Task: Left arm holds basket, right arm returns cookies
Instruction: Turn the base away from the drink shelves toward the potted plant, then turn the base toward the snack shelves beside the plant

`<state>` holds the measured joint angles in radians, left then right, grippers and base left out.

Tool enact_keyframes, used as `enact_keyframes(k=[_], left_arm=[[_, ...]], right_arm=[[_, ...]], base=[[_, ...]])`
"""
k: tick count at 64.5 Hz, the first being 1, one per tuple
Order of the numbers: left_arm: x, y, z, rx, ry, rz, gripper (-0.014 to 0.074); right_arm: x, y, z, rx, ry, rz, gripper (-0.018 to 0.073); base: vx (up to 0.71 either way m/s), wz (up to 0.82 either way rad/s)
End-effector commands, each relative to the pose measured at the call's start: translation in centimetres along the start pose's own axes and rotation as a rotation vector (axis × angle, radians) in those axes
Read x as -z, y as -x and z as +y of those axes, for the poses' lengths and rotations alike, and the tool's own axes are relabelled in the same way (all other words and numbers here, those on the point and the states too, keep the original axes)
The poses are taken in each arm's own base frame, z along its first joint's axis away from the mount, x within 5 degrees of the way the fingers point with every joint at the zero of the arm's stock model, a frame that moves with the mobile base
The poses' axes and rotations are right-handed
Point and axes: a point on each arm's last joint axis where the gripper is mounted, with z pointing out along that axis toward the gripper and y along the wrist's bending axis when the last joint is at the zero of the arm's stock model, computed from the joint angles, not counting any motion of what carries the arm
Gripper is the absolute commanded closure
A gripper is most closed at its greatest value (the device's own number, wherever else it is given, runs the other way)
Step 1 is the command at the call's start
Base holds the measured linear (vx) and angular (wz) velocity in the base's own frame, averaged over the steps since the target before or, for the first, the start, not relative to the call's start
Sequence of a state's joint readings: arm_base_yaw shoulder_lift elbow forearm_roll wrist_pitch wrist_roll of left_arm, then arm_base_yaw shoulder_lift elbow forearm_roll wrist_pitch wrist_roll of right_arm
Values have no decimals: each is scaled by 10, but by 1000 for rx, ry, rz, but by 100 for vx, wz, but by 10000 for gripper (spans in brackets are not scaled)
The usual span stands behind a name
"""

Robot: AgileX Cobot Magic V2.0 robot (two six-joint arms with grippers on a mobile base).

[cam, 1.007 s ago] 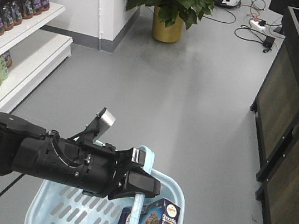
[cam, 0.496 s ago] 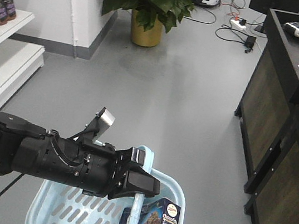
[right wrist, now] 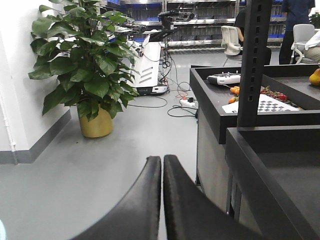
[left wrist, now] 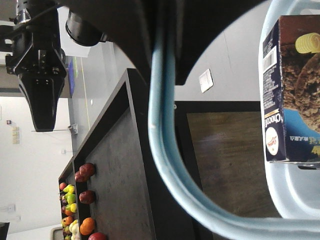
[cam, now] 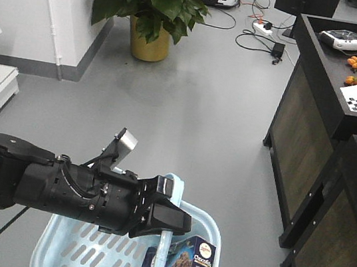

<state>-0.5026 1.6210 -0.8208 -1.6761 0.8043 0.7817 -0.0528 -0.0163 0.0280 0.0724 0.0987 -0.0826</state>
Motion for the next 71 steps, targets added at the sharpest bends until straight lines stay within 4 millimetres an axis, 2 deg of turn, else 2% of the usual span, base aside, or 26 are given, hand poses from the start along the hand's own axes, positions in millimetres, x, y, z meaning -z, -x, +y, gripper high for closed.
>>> enact_keyframes(k=[1, 49, 71], left_arm=[[10, 3, -30, 9, -142, -35, 604], [10, 3, -30, 9, -142, -35, 604], [10, 3, -30, 9, -142, -35, 604]], right_arm=[[1, 7, -1, 10, -13, -84, 567], [1, 7, -1, 10, -13, -84, 567], [1, 7, -1, 10, -13, -84, 567]], base=[[26, -10], [26, -7], [27, 14]])
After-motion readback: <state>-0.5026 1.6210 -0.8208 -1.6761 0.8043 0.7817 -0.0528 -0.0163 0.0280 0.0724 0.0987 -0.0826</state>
